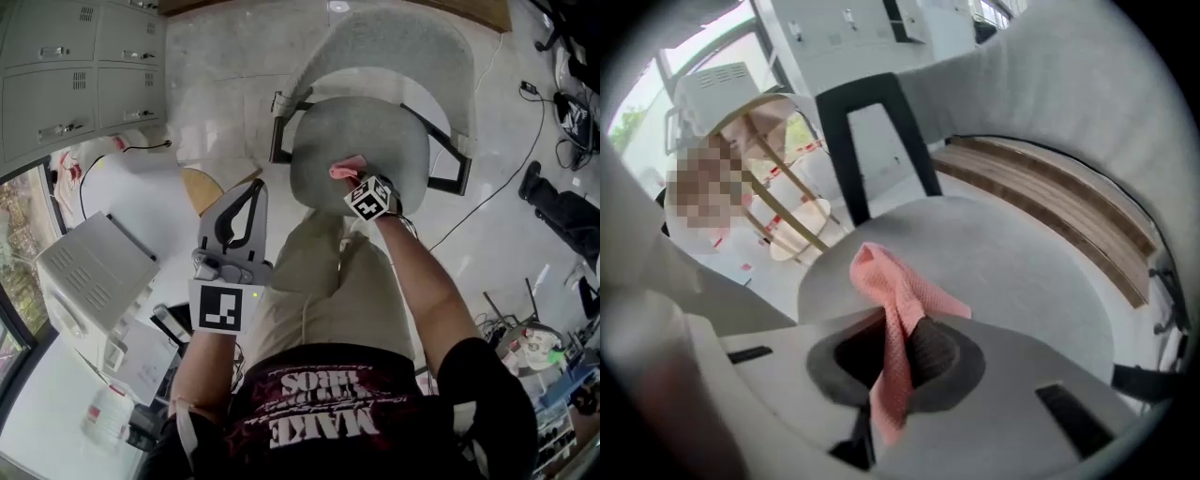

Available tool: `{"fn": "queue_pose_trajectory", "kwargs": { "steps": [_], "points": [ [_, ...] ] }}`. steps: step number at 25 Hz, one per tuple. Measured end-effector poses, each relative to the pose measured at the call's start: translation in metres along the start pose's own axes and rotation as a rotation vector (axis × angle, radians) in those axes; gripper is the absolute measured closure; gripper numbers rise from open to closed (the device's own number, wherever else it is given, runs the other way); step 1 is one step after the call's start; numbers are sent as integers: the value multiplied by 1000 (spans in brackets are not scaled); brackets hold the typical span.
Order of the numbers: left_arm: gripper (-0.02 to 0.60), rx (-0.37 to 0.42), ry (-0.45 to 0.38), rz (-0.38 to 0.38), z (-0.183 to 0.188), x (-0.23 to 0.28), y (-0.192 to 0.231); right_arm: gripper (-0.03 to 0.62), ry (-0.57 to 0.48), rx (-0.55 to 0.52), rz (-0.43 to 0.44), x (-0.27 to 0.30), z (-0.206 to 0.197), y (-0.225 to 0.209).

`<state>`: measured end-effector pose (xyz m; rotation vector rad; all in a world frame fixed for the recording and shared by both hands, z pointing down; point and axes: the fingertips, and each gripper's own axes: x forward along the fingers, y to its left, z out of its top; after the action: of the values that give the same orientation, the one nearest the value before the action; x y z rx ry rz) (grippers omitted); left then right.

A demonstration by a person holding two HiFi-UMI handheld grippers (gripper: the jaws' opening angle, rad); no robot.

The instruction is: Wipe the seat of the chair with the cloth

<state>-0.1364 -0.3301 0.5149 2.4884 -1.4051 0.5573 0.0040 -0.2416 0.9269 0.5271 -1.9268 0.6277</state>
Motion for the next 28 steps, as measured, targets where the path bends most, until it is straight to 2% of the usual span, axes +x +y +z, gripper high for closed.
{"fn": "queue_pose_trajectory", "kwargs": {
  "steps": [4,8,11,15,22,26,28],
  "points": [
    [578,12,39,-7,-16,-6,-7,563,-13,-92,116,31,27,66],
    [578,8,61,2,-34,-14,-13,563,41,-129,140,49,13,80],
    [578,11,80,-2,-43,-18,-21,564,54,-103,143,44,0,67],
    [578,14,52,-3,-33,-21,-35,565,98,-97,111,25,-39,37],
    [578,34,2,3,-15,-30,-61,565,182,29,-26,-21,-122,-37],
    [578,33,-2,3,-8,-43,-80,565,262,116,-74,-44,-172,-58],
    [578,50,-11,13,0,-50,-84,563,304,135,-114,-52,-184,-70]
  ]
}}
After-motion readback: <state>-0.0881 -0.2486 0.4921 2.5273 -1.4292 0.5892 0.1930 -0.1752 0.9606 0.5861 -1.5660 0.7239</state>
